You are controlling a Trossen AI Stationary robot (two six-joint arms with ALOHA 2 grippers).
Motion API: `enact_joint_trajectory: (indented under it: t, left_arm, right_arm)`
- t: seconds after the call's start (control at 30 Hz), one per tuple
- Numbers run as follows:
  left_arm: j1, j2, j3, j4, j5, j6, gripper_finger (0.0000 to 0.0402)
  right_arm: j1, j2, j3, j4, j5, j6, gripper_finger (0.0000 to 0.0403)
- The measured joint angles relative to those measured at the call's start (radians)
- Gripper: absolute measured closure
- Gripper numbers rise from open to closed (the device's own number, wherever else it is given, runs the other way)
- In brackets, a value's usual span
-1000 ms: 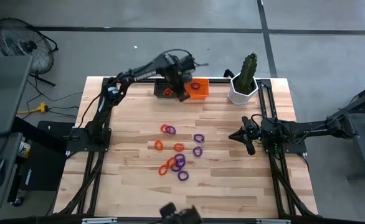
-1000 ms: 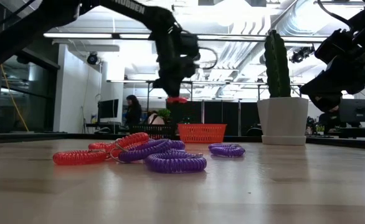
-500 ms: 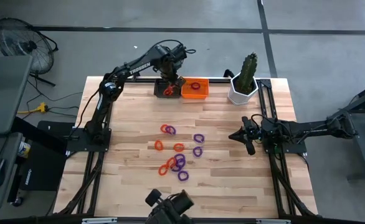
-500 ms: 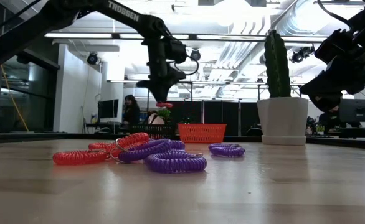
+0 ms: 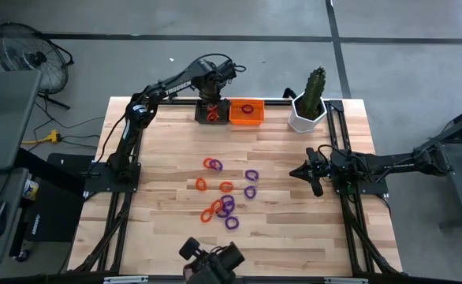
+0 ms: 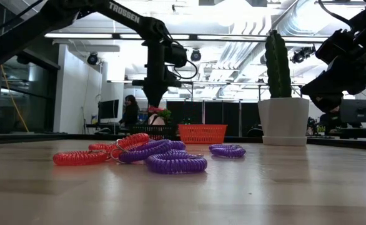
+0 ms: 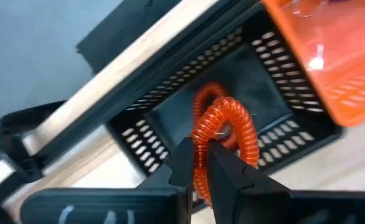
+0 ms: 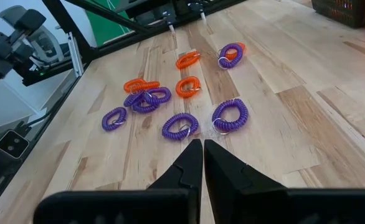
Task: Sort spring keychains into baskets
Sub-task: Put the orange spring keychain into the black basket, then put the violet spring keychain into the orange basket
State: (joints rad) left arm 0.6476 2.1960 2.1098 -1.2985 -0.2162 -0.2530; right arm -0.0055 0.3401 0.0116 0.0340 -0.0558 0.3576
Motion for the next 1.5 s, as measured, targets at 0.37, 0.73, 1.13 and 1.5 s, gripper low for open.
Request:
enact_joint_trajectory:
  t: [0.37,0.73,1.13,1.5]
  left_arm:
    - [0.000,0.000,-0.086,0.081,-0.050,0.039,0.0375]
    - [0.000,0.000,-0.139,0.101,-0.031,0.041,0.0338]
    - [0.000,0.000,-0.124,0.049,0.015,0.113,0.0257]
    - [-0.049,-0.054,-0.093,-0.088,0.156,0.196,0.0272]
  right_arm:
    - [0.000,0.000,0.000,0.000,0.000,0.000,0.0391]
    - [0.000,0.000,0.000,0.000,0.000,0.000,0.0391]
    - [0.000,0.000,0.000,0.000,0.000,0.000,0.0391]
    - [0.000,0.000,0.000,0.000,0.000,0.000,0.0391]
